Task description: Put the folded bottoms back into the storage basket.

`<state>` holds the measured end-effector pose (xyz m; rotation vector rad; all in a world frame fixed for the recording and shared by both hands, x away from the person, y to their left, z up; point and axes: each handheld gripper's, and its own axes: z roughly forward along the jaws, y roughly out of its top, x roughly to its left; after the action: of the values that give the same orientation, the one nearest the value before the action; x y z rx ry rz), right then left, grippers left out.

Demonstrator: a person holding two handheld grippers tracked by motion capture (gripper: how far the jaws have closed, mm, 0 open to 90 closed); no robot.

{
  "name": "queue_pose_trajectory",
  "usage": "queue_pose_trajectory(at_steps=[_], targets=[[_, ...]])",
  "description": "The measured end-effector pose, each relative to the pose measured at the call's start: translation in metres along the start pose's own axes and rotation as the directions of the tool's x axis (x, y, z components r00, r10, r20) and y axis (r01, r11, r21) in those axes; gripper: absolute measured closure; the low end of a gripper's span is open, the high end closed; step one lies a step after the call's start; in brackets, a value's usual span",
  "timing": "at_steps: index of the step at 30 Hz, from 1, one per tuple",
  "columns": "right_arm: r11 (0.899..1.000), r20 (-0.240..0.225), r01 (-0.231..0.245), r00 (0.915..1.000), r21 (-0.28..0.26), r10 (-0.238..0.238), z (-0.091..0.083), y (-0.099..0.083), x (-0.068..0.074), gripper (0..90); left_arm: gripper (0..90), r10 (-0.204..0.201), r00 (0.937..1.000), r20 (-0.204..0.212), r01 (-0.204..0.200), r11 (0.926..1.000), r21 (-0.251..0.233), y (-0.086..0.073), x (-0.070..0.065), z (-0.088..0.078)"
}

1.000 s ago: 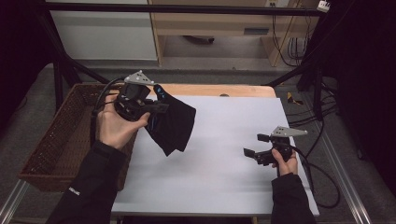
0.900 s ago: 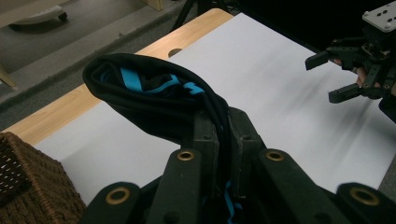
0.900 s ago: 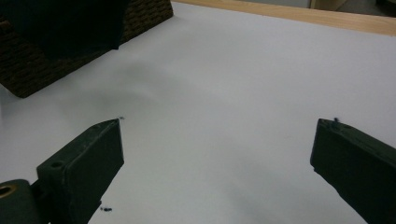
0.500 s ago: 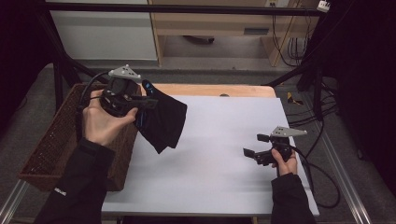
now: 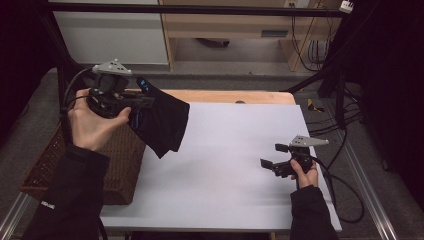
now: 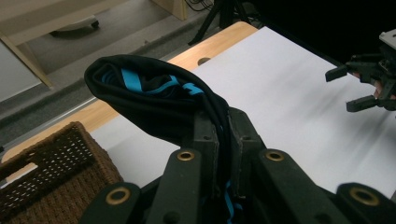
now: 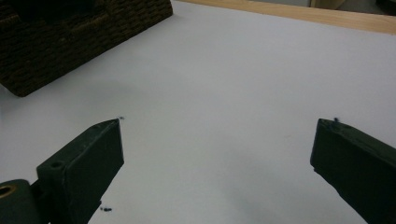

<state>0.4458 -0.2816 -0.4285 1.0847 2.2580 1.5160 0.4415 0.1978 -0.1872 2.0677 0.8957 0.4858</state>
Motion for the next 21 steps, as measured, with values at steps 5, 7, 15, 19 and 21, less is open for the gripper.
queue_pose_trajectory(at_steps=[5,7,15,19,21], targets=[[1.0,0.001,0.0,1.0,0.0,0.0,0.0,0.0,0.0,2.7,83.4,-0.014,0.9997,-0.02,0.014,0.9999,-0.005,-0.001,0.01,-0.01],[1.0,0.001,0.0,1.0,0.0,0.0,0.0,0.0,0.0,2.7,83.5,-0.022,0.9993,-0.029,0.022,0.9997,-0.009,-0.001,0.014,-0.014],[1.0,0.001,-0.001,1.0,0.0,0.001,0.0,0.0,0.0,2.7,83.5,-0.051,0.9966,-0.064,0.049,0.9982,-0.033,-0.004,0.029,-0.034],[1.0,0.001,0.001,1.0,0.002,-0.001,0.0,0.0,0.0,2.7,83.5,-0.066,0.9944,-0.083,0.062,0.9971,-0.045,-0.007,0.037,-0.044],[1.0,0.002,0.001,1.0,0.003,-0.001,0.001,0.0,0.0,2.7,83.4,-0.08,0.9921,-0.096,0.076,0.9959,-0.05,-0.009,0.042,-0.047]])
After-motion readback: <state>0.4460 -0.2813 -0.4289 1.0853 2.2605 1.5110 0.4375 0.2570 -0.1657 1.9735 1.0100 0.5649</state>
